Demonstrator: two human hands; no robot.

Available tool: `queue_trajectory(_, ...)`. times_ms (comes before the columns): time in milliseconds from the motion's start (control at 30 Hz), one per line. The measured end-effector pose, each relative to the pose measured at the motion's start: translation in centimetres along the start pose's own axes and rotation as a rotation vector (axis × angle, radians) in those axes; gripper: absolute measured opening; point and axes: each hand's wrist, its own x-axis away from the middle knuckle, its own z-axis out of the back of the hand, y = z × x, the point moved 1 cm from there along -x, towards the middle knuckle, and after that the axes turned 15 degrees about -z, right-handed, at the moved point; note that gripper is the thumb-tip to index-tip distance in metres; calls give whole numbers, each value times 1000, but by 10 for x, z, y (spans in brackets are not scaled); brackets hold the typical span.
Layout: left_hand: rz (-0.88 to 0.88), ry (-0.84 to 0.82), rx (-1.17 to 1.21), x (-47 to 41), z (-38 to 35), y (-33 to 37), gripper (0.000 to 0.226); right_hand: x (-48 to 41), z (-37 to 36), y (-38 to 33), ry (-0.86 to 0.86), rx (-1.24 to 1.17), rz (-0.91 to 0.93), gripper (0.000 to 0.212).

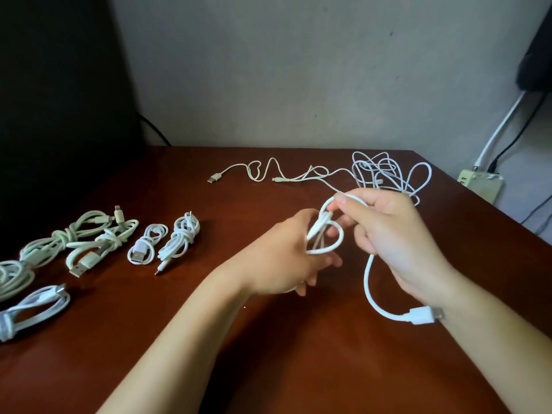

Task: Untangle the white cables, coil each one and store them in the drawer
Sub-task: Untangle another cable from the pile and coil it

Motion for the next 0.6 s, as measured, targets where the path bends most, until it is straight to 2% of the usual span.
queue_trajectory(100, 22, 67, -229, -3, -7, -9, 38, 4, -8, 3, 10, 164, 90, 19)
queue_trajectory(233, -33, 129, -626, -6, -20, -19, 62, 5, -16, 14, 15, 311, 137, 18)
queue_trajectory(367, -1, 261, -513, -7, -21, -16, 73, -4, -14, 18, 36, 316, 159, 12)
queue_trajectory(467, -78, 260, -386, -5, -15, -10, 47, -8, -9, 16, 28, 274, 156, 13)
queue_trajectory(533, -107, 240, -351, -4, -10, -8, 30, -7, -7, 13, -19, 154, 71, 12)
queue_trajectory(600, -103, 236, -264, -4, -6, -9, 28, -6, -6, 8, -75, 9, -27, 10)
